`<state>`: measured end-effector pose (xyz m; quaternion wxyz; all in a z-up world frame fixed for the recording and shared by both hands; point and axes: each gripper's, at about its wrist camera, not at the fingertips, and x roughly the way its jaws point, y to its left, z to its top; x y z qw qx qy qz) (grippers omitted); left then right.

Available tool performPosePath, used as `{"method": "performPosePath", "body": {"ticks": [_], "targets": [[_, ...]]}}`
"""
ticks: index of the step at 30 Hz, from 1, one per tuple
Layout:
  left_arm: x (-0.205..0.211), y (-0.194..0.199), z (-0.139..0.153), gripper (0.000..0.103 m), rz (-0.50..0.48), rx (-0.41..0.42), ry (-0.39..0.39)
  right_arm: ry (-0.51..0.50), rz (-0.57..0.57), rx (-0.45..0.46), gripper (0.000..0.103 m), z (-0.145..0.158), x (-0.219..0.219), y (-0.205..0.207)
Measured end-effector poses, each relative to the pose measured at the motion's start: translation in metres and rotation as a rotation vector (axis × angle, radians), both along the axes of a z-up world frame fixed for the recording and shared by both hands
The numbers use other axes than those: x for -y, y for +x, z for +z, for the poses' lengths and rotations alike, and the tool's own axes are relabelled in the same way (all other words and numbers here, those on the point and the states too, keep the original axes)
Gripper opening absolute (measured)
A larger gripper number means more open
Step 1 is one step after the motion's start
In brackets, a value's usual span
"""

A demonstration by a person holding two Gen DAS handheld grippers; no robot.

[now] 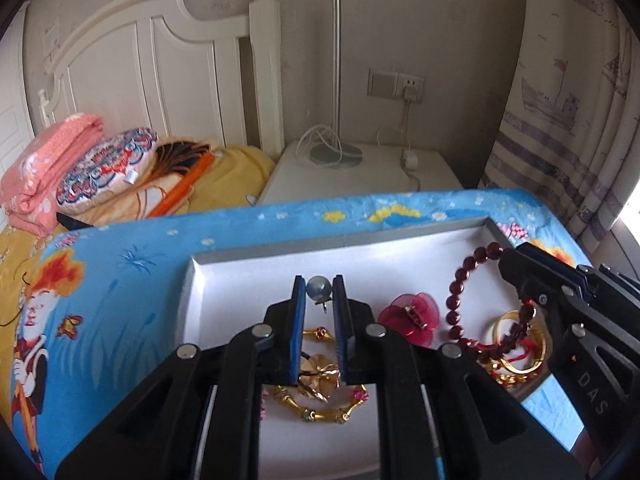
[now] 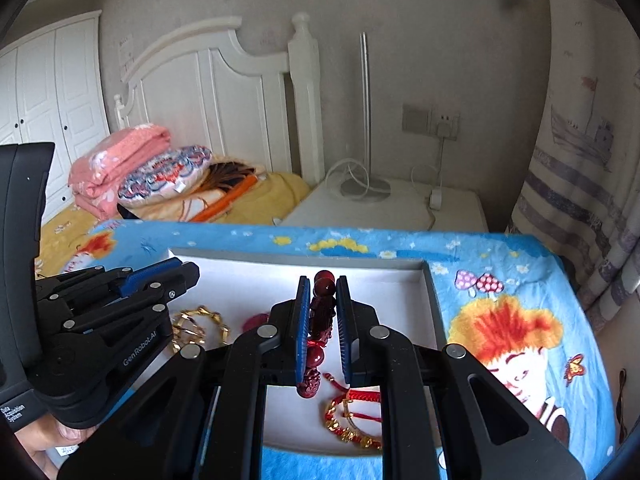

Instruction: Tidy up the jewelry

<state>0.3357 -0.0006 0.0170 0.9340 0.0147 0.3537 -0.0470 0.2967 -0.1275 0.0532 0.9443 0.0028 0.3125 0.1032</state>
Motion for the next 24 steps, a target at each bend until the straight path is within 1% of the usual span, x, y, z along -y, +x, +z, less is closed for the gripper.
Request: {"method": "performPosePath", "body": {"ticks": [4, 8, 11, 12, 13, 14, 15, 16, 17, 18, 20, 21, 24], "targets": [[-0.002, 0.006, -0.011, 0.013, 0.001, -0.019, -0.001, -0.008, -0.003, -0.036, 0.014, -0.015, 0.0, 0.01], [-0.002, 0.008, -0.017, 0.014, 0.0, -0.031, -0.008, -0.012, -0.007, -0.048, 0.014, -0.023, 0.0, 0.013], [-0.001, 0.007, -0.019, 0.017, -0.001, -0.035, -0.009, -0.018, -0.017, -0.053, 0.014, -0.026, 0.0, 0.012], [-0.001, 0.006, -0.019, 0.023, 0.002, -0.034, -0.01, -0.021, -0.019, -0.053, 0.015, -0.027, 0.0, 0.012], [-0.002, 0.006, -0.019, 0.033, 0.005, -0.033, -0.013, -0.023, -0.023, -0.053, 0.015, -0.028, 0.001, 0.011], [-0.003, 0.004, -0.017, 0.036, 0.009, -0.028, -0.017, -0.023, -0.024, -0.054, 0.016, -0.028, 0.001, 0.011], [-0.004, 0.002, -0.016, 0.037, 0.009, -0.022, -0.021, -0.024, -0.026, -0.056, 0.016, -0.028, 0.001, 0.011], [-0.005, 0.0, -0.014, 0.037, 0.009, -0.019, -0.022, -0.023, -0.027, -0.058, 0.018, -0.028, 0.001, 0.011], [-0.006, -0.002, -0.013, 0.037, 0.008, -0.015, -0.024, -0.017, -0.027, -0.059, 0.026, -0.027, 0.002, 0.009], [-0.007, -0.006, -0.011, 0.037, 0.009, -0.011, -0.027, -0.013, -0.03, -0.057, 0.032, -0.027, 0.003, 0.008], [-0.008, -0.012, -0.009, 0.037, 0.01, -0.006, -0.035, -0.017, -0.036, -0.045, 0.055, -0.024, 0.004, 0.002], [-0.01, -0.017, -0.007, 0.037, 0.01, -0.002, -0.04, -0.018, -0.035, -0.037, 0.057, -0.022, 0.004, -0.001], [-0.015, -0.033, 0.001, 0.037, 0.02, 0.021, -0.051, -0.024, -0.033, -0.021, 0.057, -0.018, 0.004, -0.012]]}}
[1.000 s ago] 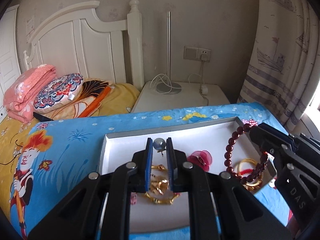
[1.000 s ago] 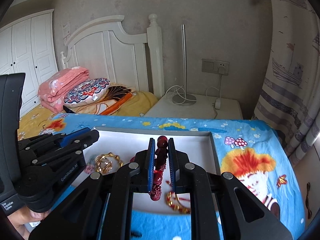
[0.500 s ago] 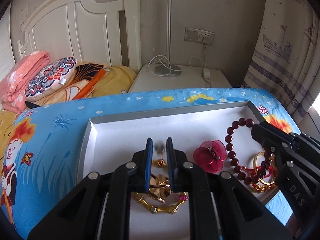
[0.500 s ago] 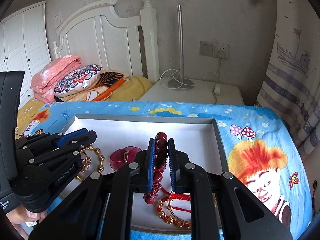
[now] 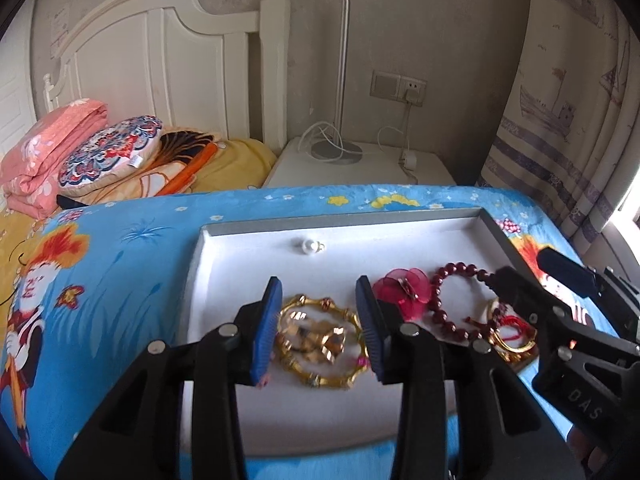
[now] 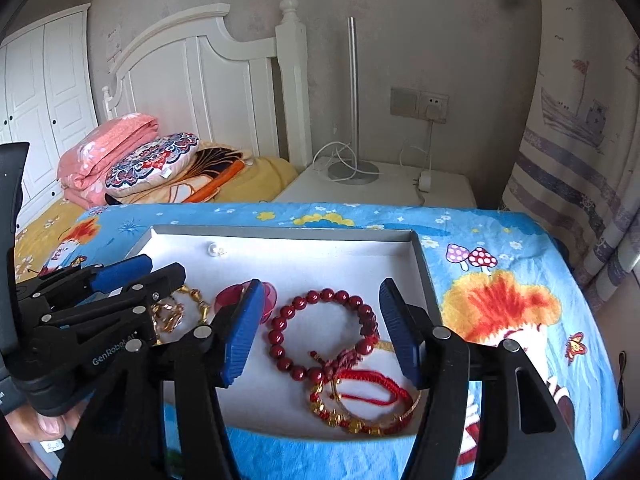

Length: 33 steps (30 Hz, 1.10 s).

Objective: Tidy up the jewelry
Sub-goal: 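Open the left gripper to drop the earring while the right gripper releases the bracelet, then withdraw both open grippers from the tray toward the green pendant, then lower the left gripper onto the green pendant and close it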

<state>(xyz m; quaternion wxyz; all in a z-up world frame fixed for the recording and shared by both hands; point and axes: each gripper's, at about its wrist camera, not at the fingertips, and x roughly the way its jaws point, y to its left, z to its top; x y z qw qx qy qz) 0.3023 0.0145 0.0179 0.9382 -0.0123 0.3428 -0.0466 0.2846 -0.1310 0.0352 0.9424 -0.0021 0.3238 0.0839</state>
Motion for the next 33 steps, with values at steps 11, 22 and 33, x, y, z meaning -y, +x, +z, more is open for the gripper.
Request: {"method": "performPosePath", "body": {"ticks": [11, 22, 33], "targets": [[-0.007, -0.096, 0.007, 0.037, -0.066, 0.022, -0.069, 0.084, -0.059, 0.022, 0.068, 0.005, 0.035, -0.095], [0.024, -0.119, -0.039, 0.03, -0.212, -0.114, -0.003, 0.074, -0.07, -0.061, 0.074, -0.02, 0.04, -0.161], [0.051, -0.104, -0.049, 0.029, -0.302, -0.154, 0.125, 0.08, -0.055, -0.061, 0.078, -0.015, 0.044, -0.163]]}}
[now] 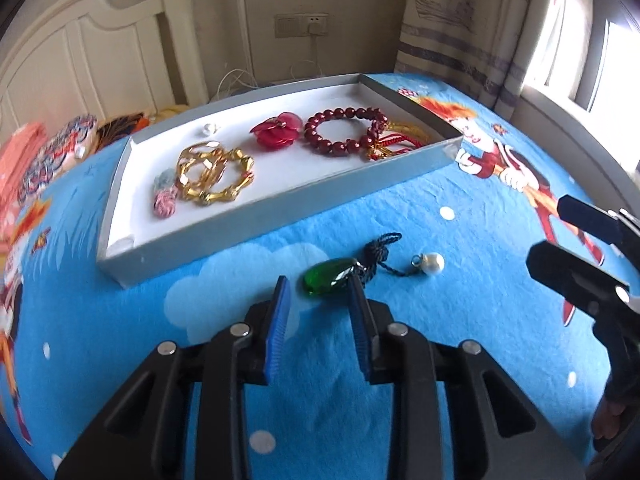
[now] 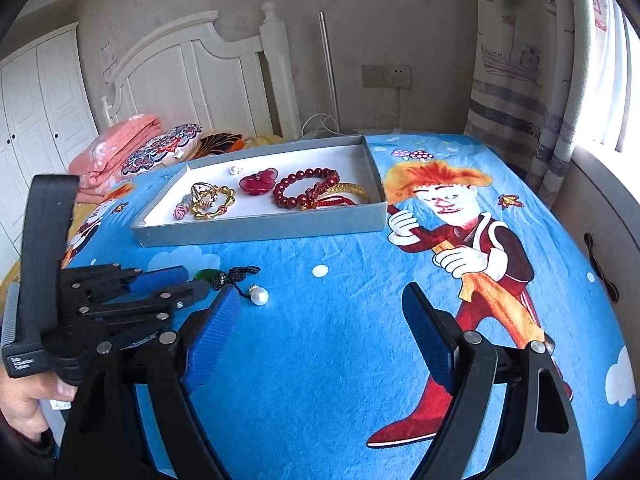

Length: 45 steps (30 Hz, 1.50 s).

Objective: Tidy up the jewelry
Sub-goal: 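Lower the left gripper onto the green pendant and close it, then close the right gripper on the pearl earring while the left gripper holds the pendant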

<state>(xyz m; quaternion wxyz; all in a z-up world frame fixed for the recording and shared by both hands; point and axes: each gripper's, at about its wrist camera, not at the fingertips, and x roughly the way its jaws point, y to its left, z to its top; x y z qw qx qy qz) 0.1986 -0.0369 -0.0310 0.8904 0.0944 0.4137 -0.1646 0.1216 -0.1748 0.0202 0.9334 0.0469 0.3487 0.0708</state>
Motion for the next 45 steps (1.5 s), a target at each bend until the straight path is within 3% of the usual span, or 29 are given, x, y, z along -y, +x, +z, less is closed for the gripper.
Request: {"method": "performPosePath", "body": {"ticks": [10, 14, 19, 24, 34, 39, 41, 45], "targets": [[0.013, 0.023, 0.001, 0.036, -0.091, 0.0, 0.036, -0.001, 0.012, -0.015, 0.08, -0.003, -0.001, 0.001], [0.02, 0.026, 0.001, 0.034, -0.132, 0.012, 0.043, -0.002, 0.022, -0.02, 0.081, -0.005, -0.003, 0.001], [0.027, 0.023, 0.001, 0.021, -0.17, 0.018, 0.058, -0.011, 0.032, -0.028, 0.081, -0.007, -0.006, 0.003], [0.019, 0.009, 0.001, 0.021, -0.153, 0.003, 0.043, -0.019, 0.043, -0.037, 0.081, -0.009, -0.01, 0.004], [-0.035, -0.038, 0.0, 0.021, -0.004, -0.018, -0.066, -0.07, 0.133, -0.092, 0.081, -0.016, -0.036, 0.008], [-0.047, -0.051, 0.0, 0.022, 0.019, -0.016, -0.079, -0.112, 0.179, -0.121, 0.07, -0.022, -0.053, 0.015], [-0.048, -0.053, 0.001, 0.022, 0.018, -0.017, -0.082, -0.108, 0.187, -0.143, 0.059, -0.025, -0.056, 0.023], [-0.049, -0.053, 0.001, 0.027, 0.009, -0.023, -0.097, -0.083, 0.183, -0.178, 0.048, -0.03, -0.054, 0.036]]}}
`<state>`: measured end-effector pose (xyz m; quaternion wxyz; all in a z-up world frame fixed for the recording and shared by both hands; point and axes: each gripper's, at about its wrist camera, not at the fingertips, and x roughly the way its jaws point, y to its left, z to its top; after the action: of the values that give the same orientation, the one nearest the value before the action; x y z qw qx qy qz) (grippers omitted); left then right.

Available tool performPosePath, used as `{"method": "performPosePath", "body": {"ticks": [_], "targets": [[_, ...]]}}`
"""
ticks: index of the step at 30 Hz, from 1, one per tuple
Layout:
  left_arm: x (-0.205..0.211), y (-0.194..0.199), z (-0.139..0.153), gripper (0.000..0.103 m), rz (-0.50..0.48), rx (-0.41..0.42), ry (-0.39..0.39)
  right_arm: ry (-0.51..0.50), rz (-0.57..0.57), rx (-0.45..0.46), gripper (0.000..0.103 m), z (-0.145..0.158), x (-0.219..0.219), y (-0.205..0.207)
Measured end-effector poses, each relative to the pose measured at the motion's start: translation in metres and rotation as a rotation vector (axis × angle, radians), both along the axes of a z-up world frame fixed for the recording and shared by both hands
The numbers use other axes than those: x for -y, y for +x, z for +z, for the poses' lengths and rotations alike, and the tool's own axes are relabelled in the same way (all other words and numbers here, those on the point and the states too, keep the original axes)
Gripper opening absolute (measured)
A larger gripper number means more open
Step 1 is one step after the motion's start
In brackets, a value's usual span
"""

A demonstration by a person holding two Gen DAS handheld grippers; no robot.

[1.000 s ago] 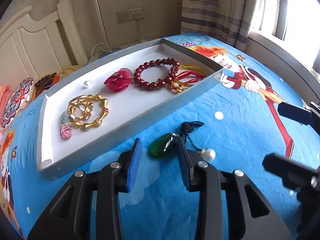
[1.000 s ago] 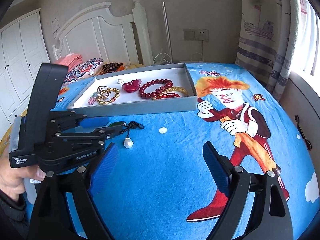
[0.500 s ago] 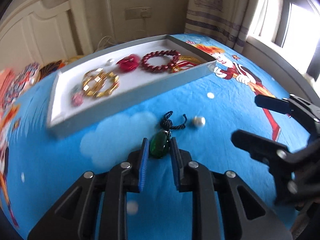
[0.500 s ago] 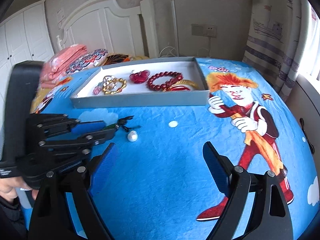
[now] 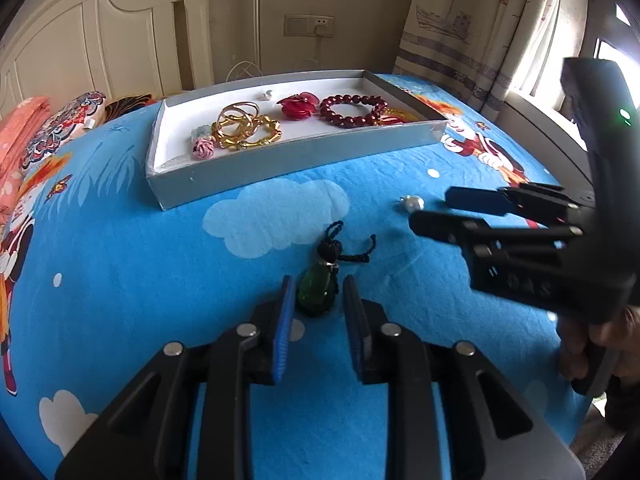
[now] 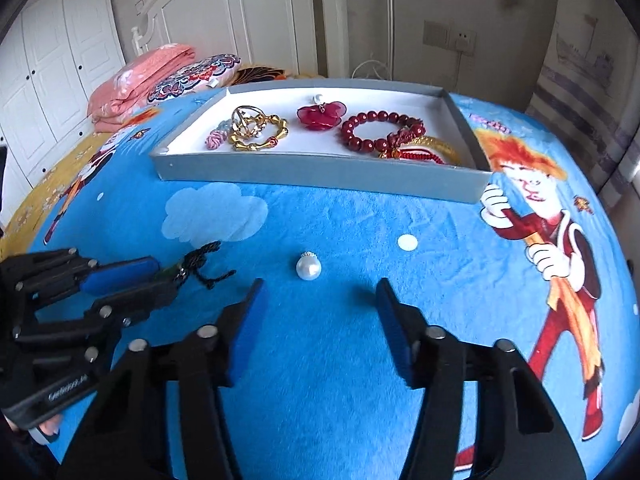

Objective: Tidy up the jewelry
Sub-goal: 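Close the right gripper on the pearl earring while the left gripper holds the pendant, then lift the pendant and earring in both grippers and carry them toward the tray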

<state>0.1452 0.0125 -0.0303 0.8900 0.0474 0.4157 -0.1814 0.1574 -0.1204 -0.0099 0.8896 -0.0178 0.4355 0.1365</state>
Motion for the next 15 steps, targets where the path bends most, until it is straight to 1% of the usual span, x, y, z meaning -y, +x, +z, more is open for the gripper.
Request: {"method": "performPosePath", "body": {"ticks": [3, 5, 6, 7, 8, 9, 11, 12, 15], "targets": [[0.002, -0.002, 0.0, 0.031, -0.01, 0.001, 0.003, -0.006, -0.007, 0.0, 0.046, 0.0, 0.0, 0.006], [0.002, -0.002, 0.0, 0.03, -0.009, 0.001, 0.0, -0.012, -0.004, 0.001, 0.045, 0.0, -0.002, 0.009], [0.003, -0.002, 0.0, 0.029, -0.008, 0.0, -0.002, -0.014, -0.002, 0.001, 0.044, 0.0, -0.003, 0.01], [0.003, -0.003, 0.0, 0.023, -0.004, 0.001, 0.002, -0.016, 0.0, 0.002, 0.041, 0.0, -0.004, 0.011], [0.003, -0.003, 0.0, 0.02, -0.005, 0.001, 0.005, -0.019, 0.004, 0.003, 0.038, 0.0, -0.006, 0.012], [0.004, -0.004, 0.0, 0.02, -0.011, 0.001, 0.007, -0.023, 0.008, 0.004, 0.035, 0.0, -0.007, 0.012], [0.006, -0.004, 0.0, 0.02, -0.018, 0.003, 0.013, -0.029, 0.02, 0.007, 0.018, 0.0, -0.01, 0.012], [0.005, -0.003, 0.0, 0.02, -0.019, 0.003, 0.013, -0.029, 0.025, 0.009, 0.015, 0.0, -0.011, 0.012], [0.006, -0.003, 0.001, 0.019, -0.014, 0.005, 0.01, -0.013, 0.044, 0.008, 0.015, 0.0, -0.011, 0.01]]}}
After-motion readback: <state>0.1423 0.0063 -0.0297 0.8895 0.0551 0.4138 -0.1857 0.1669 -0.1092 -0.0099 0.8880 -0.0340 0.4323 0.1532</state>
